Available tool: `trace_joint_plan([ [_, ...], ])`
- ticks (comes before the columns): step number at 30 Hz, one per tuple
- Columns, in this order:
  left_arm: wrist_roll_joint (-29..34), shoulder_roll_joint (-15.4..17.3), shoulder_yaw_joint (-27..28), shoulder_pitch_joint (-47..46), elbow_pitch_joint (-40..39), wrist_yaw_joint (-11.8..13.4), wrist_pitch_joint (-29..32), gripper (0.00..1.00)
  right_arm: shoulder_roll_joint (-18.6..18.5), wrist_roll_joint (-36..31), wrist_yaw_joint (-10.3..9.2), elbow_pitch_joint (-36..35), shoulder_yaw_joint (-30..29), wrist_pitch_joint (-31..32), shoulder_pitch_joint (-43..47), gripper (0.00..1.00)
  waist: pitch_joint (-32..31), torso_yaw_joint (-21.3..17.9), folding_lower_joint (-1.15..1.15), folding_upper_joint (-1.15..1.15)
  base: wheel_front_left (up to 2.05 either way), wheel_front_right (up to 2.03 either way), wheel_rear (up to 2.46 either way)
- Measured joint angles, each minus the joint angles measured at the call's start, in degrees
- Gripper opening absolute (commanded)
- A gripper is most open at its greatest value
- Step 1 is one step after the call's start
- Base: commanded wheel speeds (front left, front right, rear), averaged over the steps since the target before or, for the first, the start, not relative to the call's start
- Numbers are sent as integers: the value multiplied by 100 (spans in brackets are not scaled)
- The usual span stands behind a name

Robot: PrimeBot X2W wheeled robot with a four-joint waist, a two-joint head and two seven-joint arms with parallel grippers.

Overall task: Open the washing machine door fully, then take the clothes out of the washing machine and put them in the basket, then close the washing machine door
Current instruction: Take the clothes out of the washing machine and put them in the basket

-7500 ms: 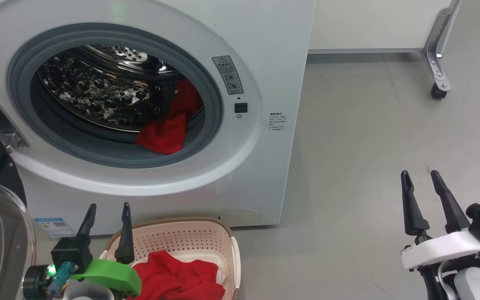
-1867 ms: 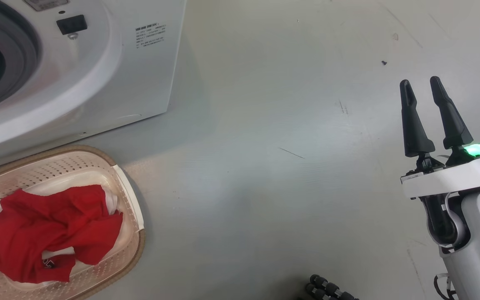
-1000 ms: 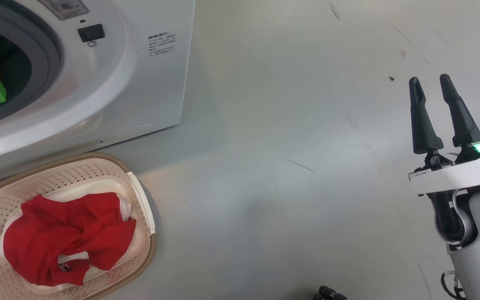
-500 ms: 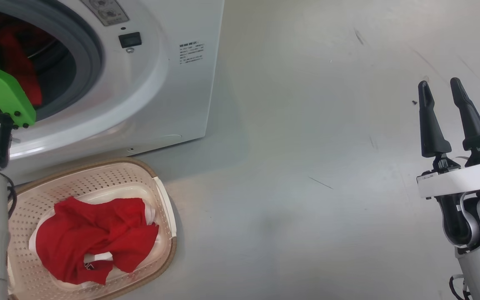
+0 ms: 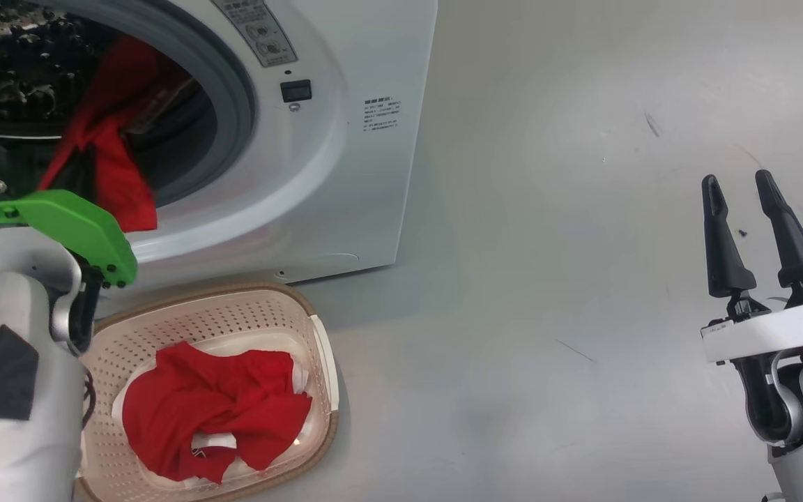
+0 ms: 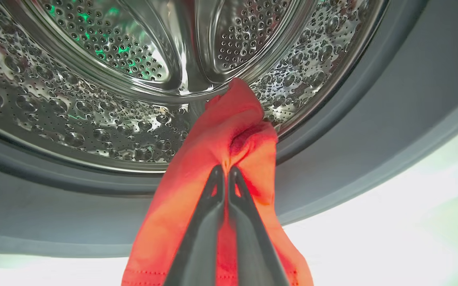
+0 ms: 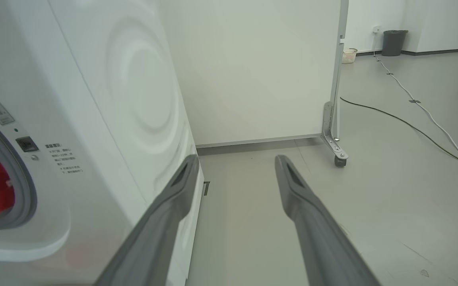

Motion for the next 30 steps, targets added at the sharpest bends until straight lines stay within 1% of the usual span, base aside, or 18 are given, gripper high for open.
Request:
trace_joint_plan([
  [4, -10, -119, -105, 289, -18, -42, -227, 0, 0, -86, 0, 29, -15, 0, 149, 100, -200, 159, 0, 0, 0, 0, 0],
  [9, 1, -181, -268, 622, -115, -79, -472, 0, 38, -140, 0, 73, -14, 0, 299, 100, -460, 349, 0, 0, 0, 0, 0],
  [21, 103, -202, -524, 1421, -397, -100, -970, 0, 148, -253, 0, 142, 24, 0, 649, 100, -1050, 736, 0, 0, 0, 0, 0],
  [25, 155, -189, -546, 1734, -503, -100, -1131, 0, 213, -279, 0, 148, 38, 0, 747, 100, -1208, 816, 0, 0, 0, 0, 0],
  [30, 155, -185, -480, 2035, -762, -85, -1493, 0, 271, -327, 0, 172, 105, 0, 775, 100, -1367, 872, 0, 0, 0, 0, 0],
])
